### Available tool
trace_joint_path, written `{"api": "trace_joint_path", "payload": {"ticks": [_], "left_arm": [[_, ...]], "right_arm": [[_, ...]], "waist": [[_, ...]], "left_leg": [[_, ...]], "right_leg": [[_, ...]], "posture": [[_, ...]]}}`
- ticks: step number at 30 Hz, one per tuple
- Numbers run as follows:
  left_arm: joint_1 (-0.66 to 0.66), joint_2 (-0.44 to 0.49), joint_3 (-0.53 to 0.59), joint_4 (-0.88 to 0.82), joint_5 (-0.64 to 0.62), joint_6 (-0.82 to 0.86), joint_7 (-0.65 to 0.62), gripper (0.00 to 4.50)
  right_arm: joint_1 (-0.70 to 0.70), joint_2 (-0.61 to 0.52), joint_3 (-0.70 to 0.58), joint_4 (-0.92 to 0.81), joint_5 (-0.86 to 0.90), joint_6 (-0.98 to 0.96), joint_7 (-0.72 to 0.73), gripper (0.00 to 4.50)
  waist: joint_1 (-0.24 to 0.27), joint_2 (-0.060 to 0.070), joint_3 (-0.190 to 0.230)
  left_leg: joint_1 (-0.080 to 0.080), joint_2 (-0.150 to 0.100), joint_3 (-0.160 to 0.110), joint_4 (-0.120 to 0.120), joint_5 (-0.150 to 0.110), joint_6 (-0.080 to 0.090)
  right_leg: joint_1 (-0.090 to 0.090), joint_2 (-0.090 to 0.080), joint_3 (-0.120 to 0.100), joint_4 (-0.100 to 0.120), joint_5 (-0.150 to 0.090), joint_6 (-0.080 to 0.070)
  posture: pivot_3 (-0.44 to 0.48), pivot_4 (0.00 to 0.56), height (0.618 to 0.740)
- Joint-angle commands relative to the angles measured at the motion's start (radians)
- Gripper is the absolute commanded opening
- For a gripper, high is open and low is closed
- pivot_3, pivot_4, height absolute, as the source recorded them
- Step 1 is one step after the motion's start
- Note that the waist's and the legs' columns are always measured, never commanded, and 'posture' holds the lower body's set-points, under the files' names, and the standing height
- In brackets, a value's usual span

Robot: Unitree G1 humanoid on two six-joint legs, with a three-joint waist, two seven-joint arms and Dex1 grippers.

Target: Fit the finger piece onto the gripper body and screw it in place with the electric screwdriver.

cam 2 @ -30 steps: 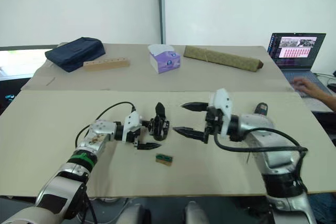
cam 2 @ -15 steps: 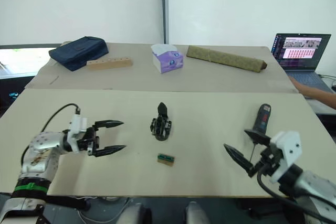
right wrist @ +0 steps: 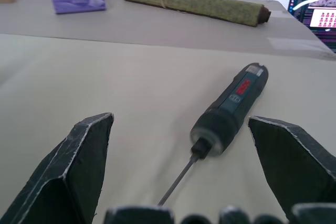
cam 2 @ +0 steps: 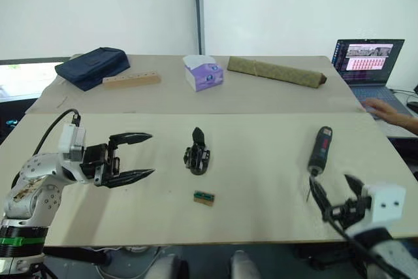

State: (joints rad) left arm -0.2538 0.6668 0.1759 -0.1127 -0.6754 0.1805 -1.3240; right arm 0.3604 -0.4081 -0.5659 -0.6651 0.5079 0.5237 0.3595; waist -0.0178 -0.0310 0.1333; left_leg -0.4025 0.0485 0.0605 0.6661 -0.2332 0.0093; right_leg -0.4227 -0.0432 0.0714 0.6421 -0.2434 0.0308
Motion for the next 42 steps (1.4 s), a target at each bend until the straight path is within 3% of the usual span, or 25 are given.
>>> {"api": "trace_joint_path", "payload": {"ticks": [1,4,9,18,24,26,27,29,33,36,42], "left_arm": [[-0.026,-0.007,0.001,-0.028,-0.016,0.002,0.009,4.45],[-0.036,-0.013,-0.017,-0.014,0.018,-0.029,-0.005,4.45],[-0.03,-0.018,-0.029,-0.017,0.029,-0.043,-0.008,4.45],[0.022,-0.003,-0.024,-0.06,0.038,-0.05,-0.012,4.45],[0.04,-0.005,-0.022,-0.078,0.038,-0.057,-0.006,4.5],[0.043,-0.006,-0.022,-0.079,0.037,-0.059,-0.007,4.5],[0.046,-0.007,-0.023,-0.082,0.038,-0.06,-0.006,4.5],[0.049,-0.01,-0.024,-0.088,0.034,-0.059,-0.004,4.5],[0.064,-0.006,-0.021,-0.091,0.028,-0.06,-0.014,4.5],[0.099,0.013,-0.003,-0.089,0.025,-0.068,-0.041,4.5],[0.183,0.047,-0.033,-0.109,0.044,-0.069,-0.107,4.5]], "right_arm": [[-0.166,-0.093,-0.001,0.074,0.084,0.242,-0.089,4.5],[-0.38,-0.217,0.063,0.257,0.025,0.43,-0.156,4.5],[-0.66,-0.282,0.119,0.52,-0.006,0.612,-0.206,4.5],[-0.866,-0.314,0.226,0.761,-0.029,0.867,-0.16,4.5],[-0.906,-0.332,0.253,0.855,-0.086,0.844,-0.143,2.71],[-0.91,-0.33,0.255,0.845,-0.088,0.84,-0.13,2.05],[-0.91,-0.33,0.253,0.838,-0.087,0.838,-0.123,1.96],[-0.893,-0.334,0.245,0.788,-0.071,0.76,-0.07,1.96],[-0.813,-0.383,0.218,0.541,0.09,0.671,0.203,1.96],[-0.669,-0.524,0.267,0.288,0.16,0.709,0.348,1.96],[-0.45,-0.639,0.385,0.087,0.115,0.609,0.412,1.96]], "waist": [[0.0,0.0,0.001],[0.0,0.001,0.003],[0.0,0.001,0.005],[0.002,0.001,0.005],[0.001,0.001,0.005],[0.001,0.001,0.005],[0.001,0.001,0.005],[0.0,0.001,0.005],[-0.002,0.008,0.01],[-0.004,0.012,0.012],[0.002,0.003,0.012]], "left_leg": [[0.0,0.0,0.0,-0.001,0.0,0.0],[-0.001,-0.001,0.0,0.0,0.0,0.0],[-0.002,-0.001,0.0,-0.001,0.0,0.001],[-0.004,-0.002,-0.001,-0.003,0.0,0.001],[-0.003,-0.001,0.0,-0.002,0.0,0.001],[-0.003,-0.001,0.0,-0.002,0.0,0.001],[-0.003,-0.001,-0.001,-0.002,0.0,0.001],[-0.003,-0.001,0.0,-0.002,0.0,0.001],[-0.005,-0.001,-0.001,-0.002,0.0,0.001],[-0.006,-0.001,-0.001,-0.003,0.0,0.001],[-0.005,0.001,-0.002,-0.005,0.0,0.001]], "right_leg": [[0.0,0.001,-0.001,0.0,0.001,0.001],[0.0,0.0,0.001,-0.001,0.002,0.0],[-0.001,0.001,0.0,-0.001,0.002,0.002],[-0.001,0.0,0.0,-0.005,0.003,0.004],[-0.001,0.0,0.0,-0.005,0.004,0.004],[-0.001,0.0,0.0,-0.005,0.004,0.004],[-0.001,0.001,0.0,-0.005,0.004,0.004],[-0.001,0.0,0.0,-0.005,0.004,0.004],[-0.002,0.0,0.0,-0.006,0.004,0.005],[-0.003,0.001,0.0,-0.005,0.004,0.006],[0.0,0.001,-0.003,-0.01,0.003,0.006]], "posture": [[0.0,0.15,0.74],[0.0,0.15,0.74],[0.0,0.15,0.74],[0.0,0.15,0.74],[0.0,0.15,0.74],[0.0,0.15,0.74],[0.0,0.15,0.74],[0.0,0.15,0.74],[0.0,0.15,0.74],[0.0,0.15,0.74],[0.0,0.15,0.74]]}}
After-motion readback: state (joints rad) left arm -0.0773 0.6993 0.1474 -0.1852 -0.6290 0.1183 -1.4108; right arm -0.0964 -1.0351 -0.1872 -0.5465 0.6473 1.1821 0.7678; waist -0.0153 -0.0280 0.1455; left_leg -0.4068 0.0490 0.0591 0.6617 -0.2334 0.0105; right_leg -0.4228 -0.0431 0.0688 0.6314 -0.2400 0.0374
